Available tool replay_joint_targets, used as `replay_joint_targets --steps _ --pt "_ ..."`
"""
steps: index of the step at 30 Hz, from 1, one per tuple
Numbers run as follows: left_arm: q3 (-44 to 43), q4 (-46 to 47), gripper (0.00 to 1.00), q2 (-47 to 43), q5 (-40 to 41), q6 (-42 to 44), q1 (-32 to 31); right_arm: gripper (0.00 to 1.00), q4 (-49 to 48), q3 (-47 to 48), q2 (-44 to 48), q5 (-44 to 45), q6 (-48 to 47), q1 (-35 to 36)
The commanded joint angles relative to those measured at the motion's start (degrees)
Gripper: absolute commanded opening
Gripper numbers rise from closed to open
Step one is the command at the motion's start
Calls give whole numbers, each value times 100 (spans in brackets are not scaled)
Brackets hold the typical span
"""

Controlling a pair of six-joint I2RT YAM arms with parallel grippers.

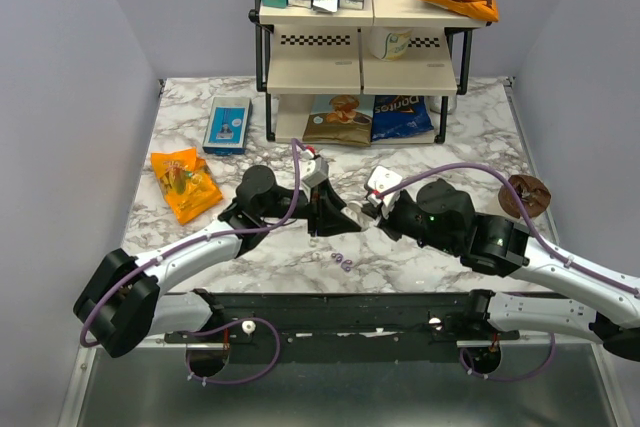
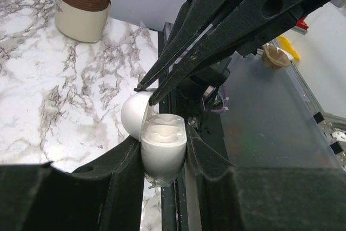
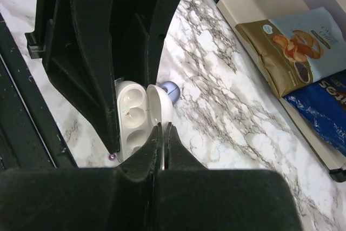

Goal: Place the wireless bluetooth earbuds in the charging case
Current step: Open the charging case.

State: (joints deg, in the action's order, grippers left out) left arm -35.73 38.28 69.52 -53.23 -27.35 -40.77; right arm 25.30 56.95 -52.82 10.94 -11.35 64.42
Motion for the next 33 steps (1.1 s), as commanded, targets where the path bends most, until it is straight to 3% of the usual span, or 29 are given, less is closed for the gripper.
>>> replay_joint_targets --steps 1,4,5,6,9,12,33 --pt "153 364 1 -43 41 143 -71 1 -183 18 87 -198 125 35" --pt "250 469 0 -78 155 169 -132 1 -175 44 105 -127 195 44" --pt "302 496 0 -96 199 186 -150 6 -183 62 105 -101 239 44" --pt "338 609 0 -114 234 187 -168 21 -175 62 114 -49 265 35" --pt "478 750 0 -201 489 195 -229 49 -183 80 131 74 327 35" --pt "593 864 0 -307 674 222 -256 57 -183 80 166 171 379 44" --pt "1603 2155 0 -948 1464 433 -642 58 -315 -158 334 233 547 44"
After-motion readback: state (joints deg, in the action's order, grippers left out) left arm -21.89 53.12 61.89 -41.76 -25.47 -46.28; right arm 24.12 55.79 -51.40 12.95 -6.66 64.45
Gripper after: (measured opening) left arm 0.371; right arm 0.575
